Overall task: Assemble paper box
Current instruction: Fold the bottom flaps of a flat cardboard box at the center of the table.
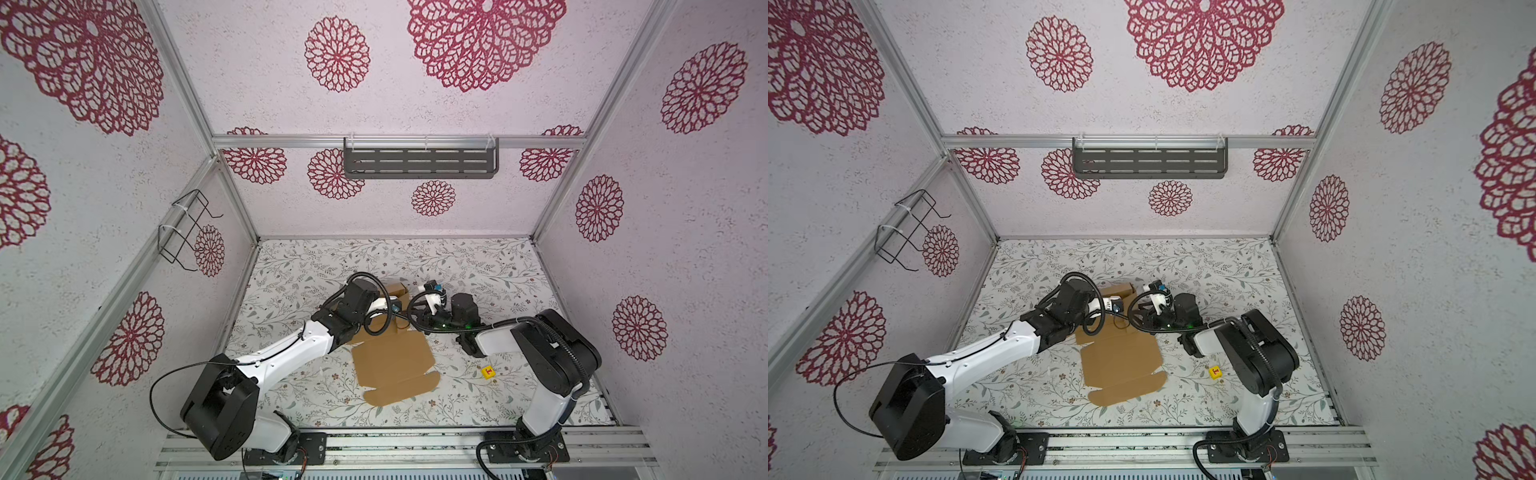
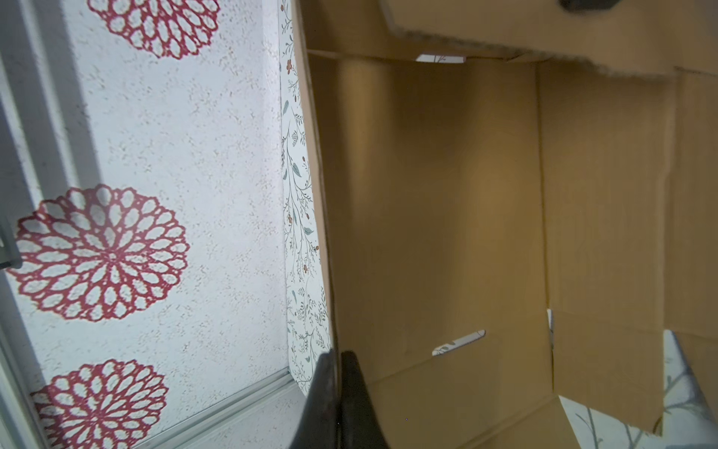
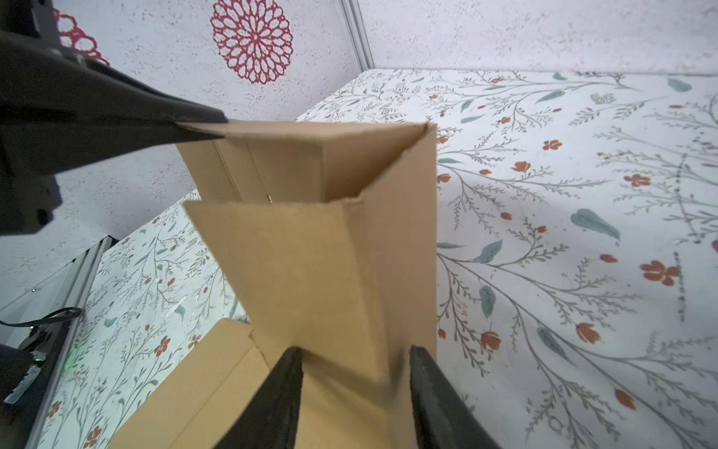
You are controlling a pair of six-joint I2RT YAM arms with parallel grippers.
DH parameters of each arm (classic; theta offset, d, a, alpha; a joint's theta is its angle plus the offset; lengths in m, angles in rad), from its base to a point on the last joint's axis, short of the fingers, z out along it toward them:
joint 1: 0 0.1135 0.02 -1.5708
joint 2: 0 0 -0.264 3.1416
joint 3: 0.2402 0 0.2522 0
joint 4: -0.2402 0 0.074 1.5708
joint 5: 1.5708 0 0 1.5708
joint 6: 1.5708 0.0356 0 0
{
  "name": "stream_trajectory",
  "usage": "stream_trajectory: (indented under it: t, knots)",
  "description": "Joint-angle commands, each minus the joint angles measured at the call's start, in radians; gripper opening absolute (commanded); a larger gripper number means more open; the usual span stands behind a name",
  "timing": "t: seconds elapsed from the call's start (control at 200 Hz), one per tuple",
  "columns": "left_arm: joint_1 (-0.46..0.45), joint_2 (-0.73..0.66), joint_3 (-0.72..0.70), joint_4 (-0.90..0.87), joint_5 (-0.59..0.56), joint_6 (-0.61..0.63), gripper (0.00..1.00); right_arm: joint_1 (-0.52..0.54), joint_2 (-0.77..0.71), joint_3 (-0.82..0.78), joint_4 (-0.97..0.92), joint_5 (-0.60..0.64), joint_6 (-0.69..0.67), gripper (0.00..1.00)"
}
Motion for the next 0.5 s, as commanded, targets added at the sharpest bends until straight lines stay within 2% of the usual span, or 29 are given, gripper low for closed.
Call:
stream_trajectory:
  t: [0.0, 0.16, 0.3, 0.495]
  knots:
    - [-0.006, -0.012, -0.025, 0.017, 0.044, 0.058, 0.00, 0.012, 0.012, -0.002, 0.107, 0.081, -0.007, 0.47]
    - [-0.004, -0.021, -0.035, 0.011, 0.054, 0.068, 0.00, 0.031, 0.030, -0.018, 0.175, 0.130, -0.005, 0.47]
    - [-0.006, -0.027, -0.040, -0.021, 0.085, 0.082, 0.00, 0.060, 0.049, -0.023, 0.197, 0.165, -0.056, 0.47]
    - [-0.003, -0.033, -0.064, -0.034, 0.114, 0.147, 0.00, 0.065, 0.089, -0.029, 0.255, 0.192, -0.029, 0.47]
